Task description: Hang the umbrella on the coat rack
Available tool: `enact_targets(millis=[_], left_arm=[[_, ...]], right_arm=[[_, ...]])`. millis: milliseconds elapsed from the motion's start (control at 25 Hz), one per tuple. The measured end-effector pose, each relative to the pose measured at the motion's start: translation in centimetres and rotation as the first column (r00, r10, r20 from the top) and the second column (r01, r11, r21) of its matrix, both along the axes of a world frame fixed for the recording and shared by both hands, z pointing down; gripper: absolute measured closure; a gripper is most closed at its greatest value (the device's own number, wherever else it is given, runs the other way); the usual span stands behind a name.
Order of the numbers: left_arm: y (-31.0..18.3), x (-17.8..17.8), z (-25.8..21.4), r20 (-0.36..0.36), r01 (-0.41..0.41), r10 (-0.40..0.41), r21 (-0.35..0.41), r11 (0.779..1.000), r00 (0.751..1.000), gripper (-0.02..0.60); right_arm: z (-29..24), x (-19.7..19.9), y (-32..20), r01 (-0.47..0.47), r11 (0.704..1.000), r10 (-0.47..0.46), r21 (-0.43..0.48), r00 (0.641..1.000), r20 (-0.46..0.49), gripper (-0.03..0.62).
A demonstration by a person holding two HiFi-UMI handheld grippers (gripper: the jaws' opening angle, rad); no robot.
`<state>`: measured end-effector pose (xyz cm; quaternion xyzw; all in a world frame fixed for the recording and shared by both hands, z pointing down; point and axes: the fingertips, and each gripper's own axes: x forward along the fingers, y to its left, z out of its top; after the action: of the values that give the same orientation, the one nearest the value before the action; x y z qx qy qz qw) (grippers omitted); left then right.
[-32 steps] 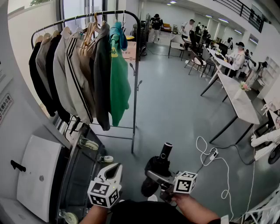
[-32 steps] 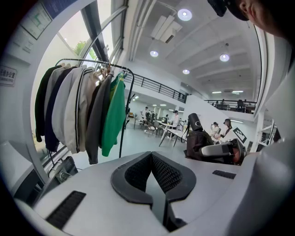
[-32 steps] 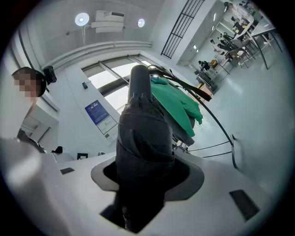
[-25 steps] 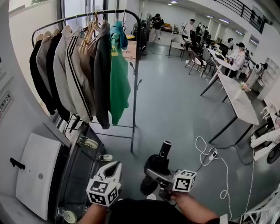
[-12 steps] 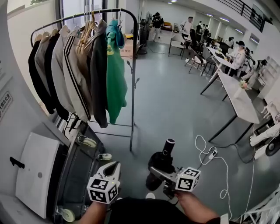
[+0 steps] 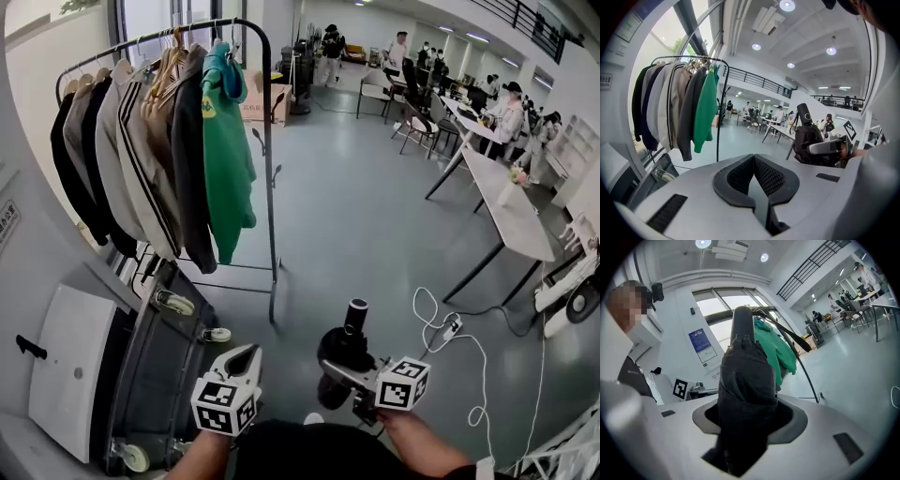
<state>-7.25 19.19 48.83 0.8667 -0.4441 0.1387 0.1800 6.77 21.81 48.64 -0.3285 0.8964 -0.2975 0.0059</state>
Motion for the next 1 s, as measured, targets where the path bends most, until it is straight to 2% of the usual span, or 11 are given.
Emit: enact_targets(millis=[200, 520, 760, 1000], left_arm=[[0.2, 2.9, 0.1, 0.014, 0.005, -0.005, -0.005, 1.000, 1.000, 0.566], [0.2, 5.9, 0.8, 0.026, 0.053, -0.052, -0.018, 0.998, 0.998, 0.566], [0.2, 6.2, 0.8, 0.053, 0.067, -0.066, -0.024, 0.997, 0.996, 0.566], [-1.8, 6.2, 1.4, 0.045, 0.068, -0.066, -0.031, 0.997, 0.997, 0.566]], right_arm=[[0.6, 3.1, 0.2, 0.000, 1.000, 0.001, 0.004, 0.999, -0.044, 0.378], [1.9, 6.5, 0.2, 0.026, 1.000, -0.027, -0.013, 0.999, -0.023, 0.378], [2.4, 6.8, -0.6, 0.039, 0.999, -0.039, -0.024, 0.999, 0.010, 0.377], [2.9, 6.2, -2.5, 0.045, 0.999, -0.045, -0.025, 0.999, 0.014, 0.376]])
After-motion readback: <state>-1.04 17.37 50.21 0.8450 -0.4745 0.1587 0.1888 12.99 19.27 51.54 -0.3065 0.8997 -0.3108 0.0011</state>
